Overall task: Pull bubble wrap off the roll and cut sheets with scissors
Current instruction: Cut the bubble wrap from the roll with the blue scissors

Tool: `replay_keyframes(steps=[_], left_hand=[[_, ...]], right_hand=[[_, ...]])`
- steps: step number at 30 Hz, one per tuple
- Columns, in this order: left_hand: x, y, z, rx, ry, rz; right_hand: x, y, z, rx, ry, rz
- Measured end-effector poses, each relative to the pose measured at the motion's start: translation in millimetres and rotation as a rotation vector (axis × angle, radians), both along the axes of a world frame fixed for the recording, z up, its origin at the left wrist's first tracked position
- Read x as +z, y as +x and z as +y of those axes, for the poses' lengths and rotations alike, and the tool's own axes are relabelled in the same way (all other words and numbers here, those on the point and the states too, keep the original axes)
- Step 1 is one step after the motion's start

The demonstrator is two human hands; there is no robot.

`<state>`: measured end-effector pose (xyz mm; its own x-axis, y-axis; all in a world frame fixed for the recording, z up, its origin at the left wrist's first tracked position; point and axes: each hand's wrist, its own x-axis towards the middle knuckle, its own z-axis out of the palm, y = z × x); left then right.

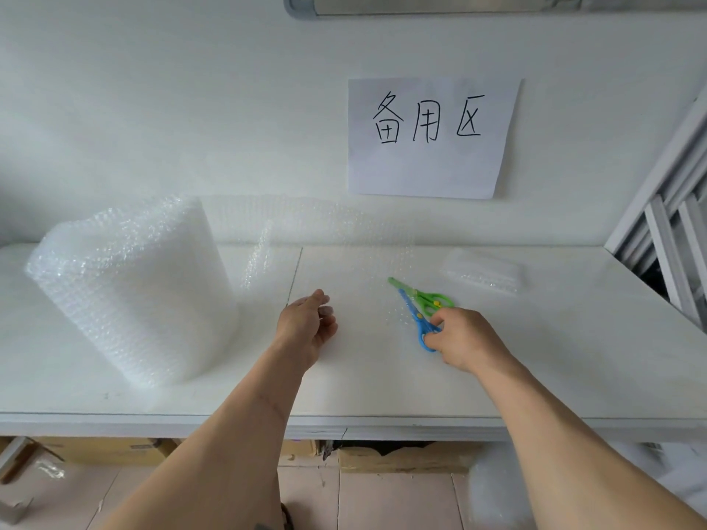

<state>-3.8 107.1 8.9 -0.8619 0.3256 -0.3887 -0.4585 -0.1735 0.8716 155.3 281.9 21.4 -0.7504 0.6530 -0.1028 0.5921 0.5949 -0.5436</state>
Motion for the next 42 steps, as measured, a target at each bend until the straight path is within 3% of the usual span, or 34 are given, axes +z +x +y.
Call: replay_keyframes(steps=[12,21,30,42], left_hand=[[3,-2,6,0.016,0.163,-0.132],[7,0,19,-0.008,0.279,-0.153],[0,5,25,-0.028,0.243,-0.117],[1,6,29,-0.031,0.203,-0.061]], right_hand=[[2,1,-6,-0.096,-0.242,0.204],[-10,14,-11,-0.269,-0.656,0.469],[0,22,-34,0.041,-0.844,0.309],[10,2,-59,0.134,-0.888,0.198]])
